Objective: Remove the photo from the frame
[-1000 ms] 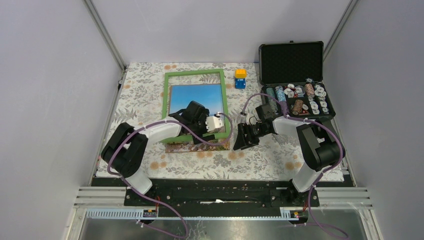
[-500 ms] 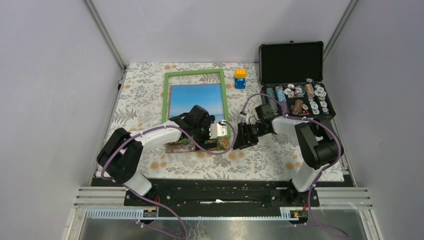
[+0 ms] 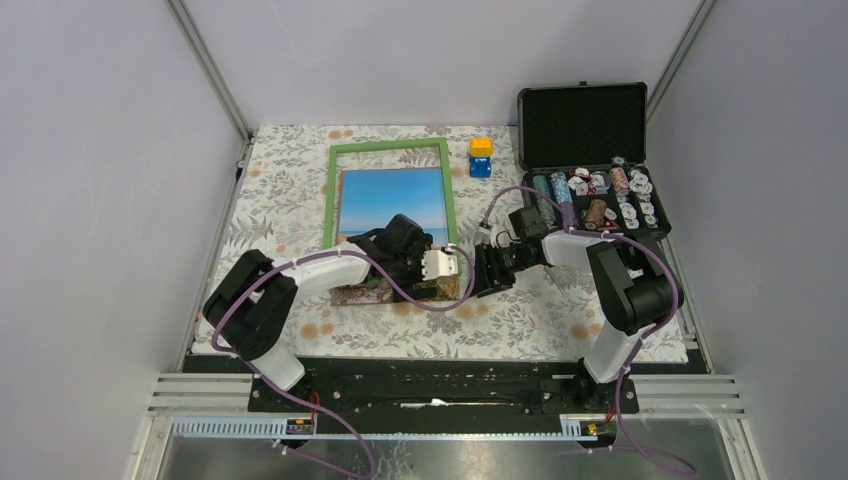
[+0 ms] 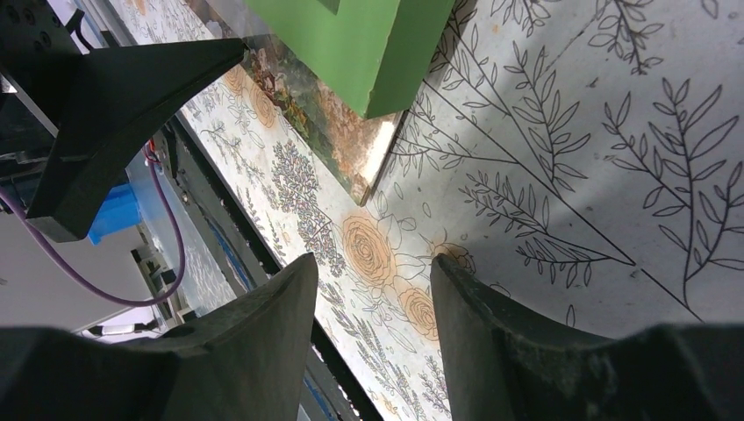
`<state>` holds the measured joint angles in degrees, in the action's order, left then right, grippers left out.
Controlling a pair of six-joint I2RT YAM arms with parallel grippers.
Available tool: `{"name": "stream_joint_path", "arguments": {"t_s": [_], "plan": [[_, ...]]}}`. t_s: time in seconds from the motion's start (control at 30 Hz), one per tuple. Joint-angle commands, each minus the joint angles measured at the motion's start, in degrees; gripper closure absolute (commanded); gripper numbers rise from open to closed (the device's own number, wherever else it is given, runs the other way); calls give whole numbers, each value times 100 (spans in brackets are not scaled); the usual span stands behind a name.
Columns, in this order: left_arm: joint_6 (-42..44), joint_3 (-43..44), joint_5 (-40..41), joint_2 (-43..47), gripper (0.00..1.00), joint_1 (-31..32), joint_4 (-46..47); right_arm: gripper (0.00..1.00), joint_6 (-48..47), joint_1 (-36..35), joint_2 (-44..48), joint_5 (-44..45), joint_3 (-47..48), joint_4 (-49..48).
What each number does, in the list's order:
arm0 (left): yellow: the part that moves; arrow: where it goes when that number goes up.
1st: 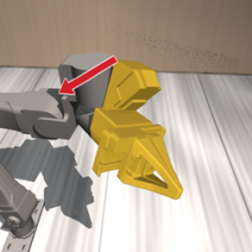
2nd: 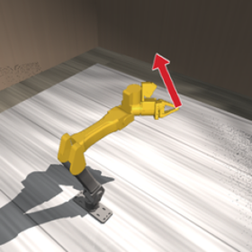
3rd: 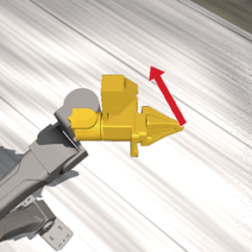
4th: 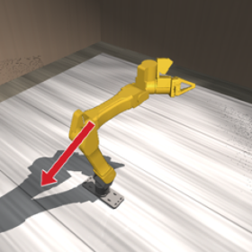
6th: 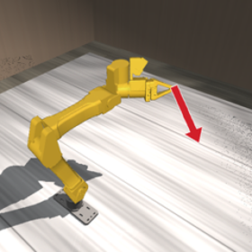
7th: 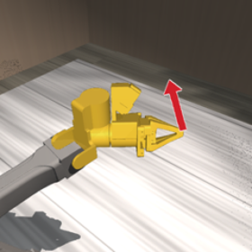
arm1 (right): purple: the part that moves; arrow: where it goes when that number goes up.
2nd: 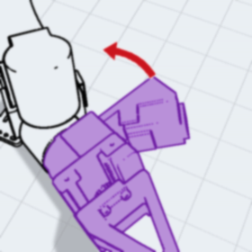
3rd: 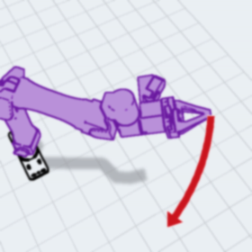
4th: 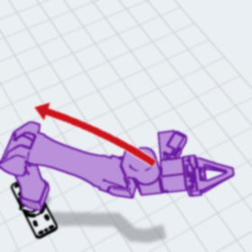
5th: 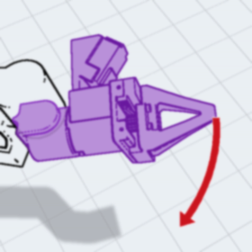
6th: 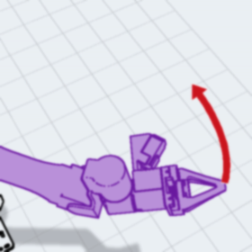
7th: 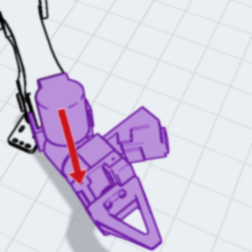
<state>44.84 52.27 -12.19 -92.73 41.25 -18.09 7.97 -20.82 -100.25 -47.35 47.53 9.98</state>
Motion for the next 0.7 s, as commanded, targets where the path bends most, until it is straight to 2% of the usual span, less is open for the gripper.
{"name": "stream_joint_path", "arguments": {"t_s": [0.0,0.27,0.67], "plan": [[-64,-24,424,-124,1,22,429,43,-25,25,-50,178,119,-21],[-138,25,704,-133,3,-19,783,44,-56,27,-21,190,99,-13],[-252,-173,507,37,1,-27,747,47,239,9,-318,-243,235,-269]]}}
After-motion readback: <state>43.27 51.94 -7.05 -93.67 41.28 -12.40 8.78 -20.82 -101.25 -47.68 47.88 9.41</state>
